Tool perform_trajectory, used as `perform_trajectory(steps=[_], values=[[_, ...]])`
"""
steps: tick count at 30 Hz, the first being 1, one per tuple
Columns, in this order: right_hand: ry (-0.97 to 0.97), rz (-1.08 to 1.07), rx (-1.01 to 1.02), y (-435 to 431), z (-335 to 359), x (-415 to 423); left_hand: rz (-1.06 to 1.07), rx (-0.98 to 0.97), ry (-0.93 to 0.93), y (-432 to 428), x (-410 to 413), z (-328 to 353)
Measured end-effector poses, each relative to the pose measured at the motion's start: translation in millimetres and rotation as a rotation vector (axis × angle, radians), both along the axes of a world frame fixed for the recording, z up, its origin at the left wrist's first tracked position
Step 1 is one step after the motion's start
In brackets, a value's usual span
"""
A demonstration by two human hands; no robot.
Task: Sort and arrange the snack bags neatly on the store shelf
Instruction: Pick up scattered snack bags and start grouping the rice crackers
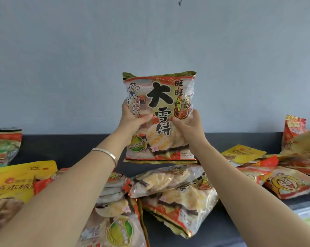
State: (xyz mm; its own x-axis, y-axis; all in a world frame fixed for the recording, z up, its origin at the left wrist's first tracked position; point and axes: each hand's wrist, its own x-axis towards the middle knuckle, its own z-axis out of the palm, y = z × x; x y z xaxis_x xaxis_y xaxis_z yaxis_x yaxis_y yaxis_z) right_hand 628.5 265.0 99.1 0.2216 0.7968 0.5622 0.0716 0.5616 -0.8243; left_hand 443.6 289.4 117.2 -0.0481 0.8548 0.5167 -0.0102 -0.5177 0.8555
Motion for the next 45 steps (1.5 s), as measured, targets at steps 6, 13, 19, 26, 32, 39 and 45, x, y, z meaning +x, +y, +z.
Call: perform_trajectory(steps=[6, 13, 19, 26, 32, 39, 45], values=[[-0.110, -0.001, -0.178, 68, -13, -3, 0.125, -0.093, 0.002, 58, -1, -31], [-0.027, 0.099, -0.309, 117, -42, -4, 0.457, -0.093, 0.239, 81, 5, -44], [-0.138, 0.015, -0.302, 122, -44, 7, 0.576, -0.043, 0.380, 79, 7, -58], [-0.476, -0.097, -0.482, 115, -53, 16, 0.465, -0.355, 0.660, 67, 1, -70], [-0.716, -0.133, -0.527, 82, -49, 39, 0.654, -0.225, 0.474, 41, 10, -70], [-0.987, -0.300, -0.410, 38, -63, 65, 0.403, 0.198, 1.273, -16, 63, -75], [-0.953, -0.214, -0.385, 22, -72, 74, 0.400, 0.165, 1.753, -26, 74, -92]])
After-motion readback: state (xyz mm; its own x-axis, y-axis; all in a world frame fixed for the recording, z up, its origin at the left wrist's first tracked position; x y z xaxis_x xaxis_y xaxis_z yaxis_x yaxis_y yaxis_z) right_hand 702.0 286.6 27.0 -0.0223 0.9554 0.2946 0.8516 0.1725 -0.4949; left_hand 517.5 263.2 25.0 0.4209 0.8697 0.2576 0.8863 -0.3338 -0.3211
